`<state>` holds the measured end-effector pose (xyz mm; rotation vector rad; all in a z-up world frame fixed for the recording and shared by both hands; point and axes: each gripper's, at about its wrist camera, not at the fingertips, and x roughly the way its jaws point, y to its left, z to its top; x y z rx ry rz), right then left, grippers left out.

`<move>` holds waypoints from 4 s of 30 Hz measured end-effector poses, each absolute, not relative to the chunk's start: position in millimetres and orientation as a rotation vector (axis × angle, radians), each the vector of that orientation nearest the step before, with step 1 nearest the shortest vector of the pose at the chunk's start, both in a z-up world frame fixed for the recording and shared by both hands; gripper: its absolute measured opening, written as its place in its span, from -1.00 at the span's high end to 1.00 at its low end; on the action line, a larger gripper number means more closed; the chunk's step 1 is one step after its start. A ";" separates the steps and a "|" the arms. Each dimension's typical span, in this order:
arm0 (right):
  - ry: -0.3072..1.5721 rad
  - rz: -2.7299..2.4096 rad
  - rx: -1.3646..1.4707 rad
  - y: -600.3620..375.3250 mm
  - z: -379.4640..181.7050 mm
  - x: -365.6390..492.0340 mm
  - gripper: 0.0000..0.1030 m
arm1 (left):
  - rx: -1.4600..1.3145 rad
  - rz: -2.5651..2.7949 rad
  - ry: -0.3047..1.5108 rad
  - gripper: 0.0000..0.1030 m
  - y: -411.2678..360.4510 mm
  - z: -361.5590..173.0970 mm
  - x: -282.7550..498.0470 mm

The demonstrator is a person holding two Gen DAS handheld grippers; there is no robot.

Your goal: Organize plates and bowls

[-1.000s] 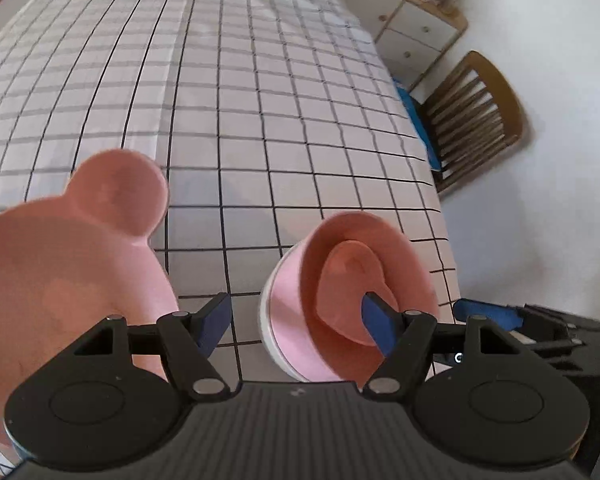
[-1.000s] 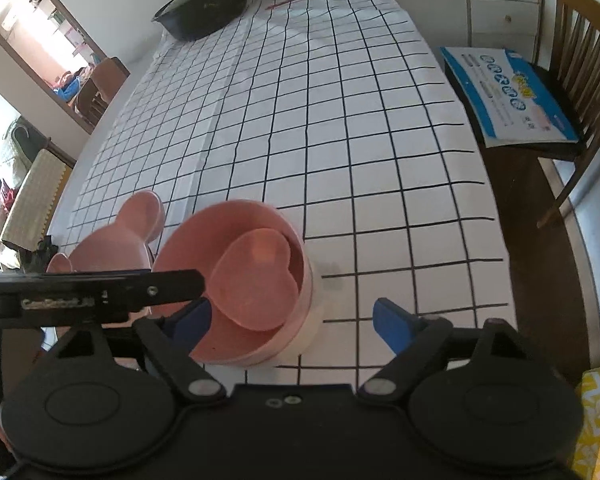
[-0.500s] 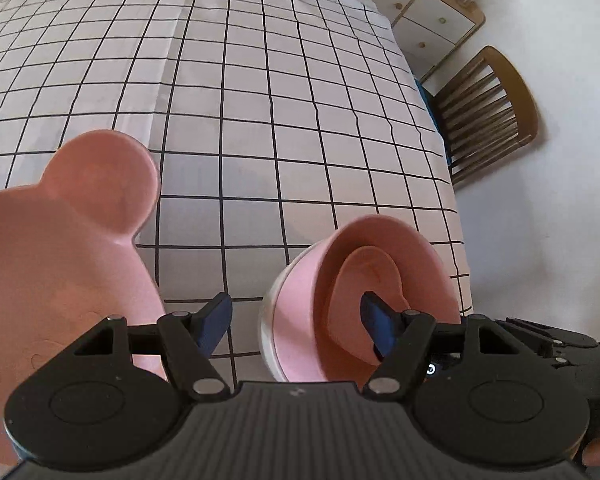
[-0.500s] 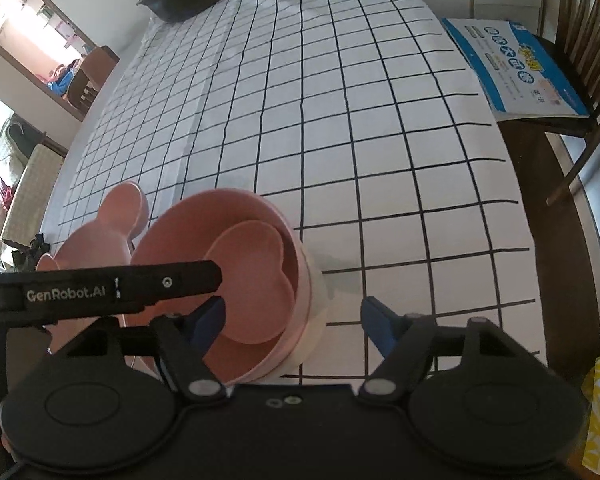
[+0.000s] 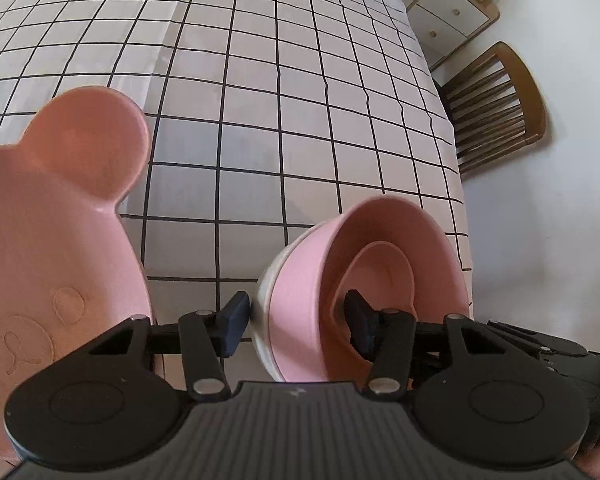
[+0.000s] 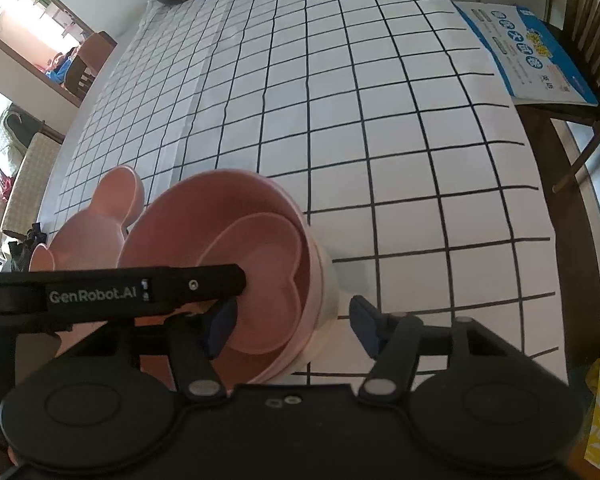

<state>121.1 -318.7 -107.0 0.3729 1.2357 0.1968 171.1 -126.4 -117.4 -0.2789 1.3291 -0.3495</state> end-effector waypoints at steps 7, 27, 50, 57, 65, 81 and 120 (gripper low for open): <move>1.248 0.159 0.368 -316.3 -105.2 121.9 0.10 | -0.289 -0.326 1.331 0.08 -124.8 -115.1 168.5; 1.193 0.143 0.324 -295.7 -65.5 116.9 0.32 | -0.309 -0.284 1.256 0.11 -106.9 -75.6 156.0; 1.141 0.321 0.211 -203.2 -18.5 139.3 0.32 | -0.318 -0.149 1.155 0.11 -18.2 -21.0 146.4; 1.159 0.371 0.196 -172.4 -27.5 146.6 0.32 | -0.331 -0.094 1.161 0.11 10.6 -29.3 144.5; 1.192 0.406 0.173 -148.4 -44.9 150.8 0.34 | -0.317 -0.046 1.172 0.11 31.2 -46.2 138.8; 1.230 0.394 0.097 -131.8 -60.6 148.9 0.38 | -0.314 -0.059 1.200 0.11 40.9 -69.6 141.7; 1.136 0.402 0.101 -142.0 -34.9 127.6 0.21 | -0.190 -0.107 1.031 -0.01 35.6 -29.3 110.1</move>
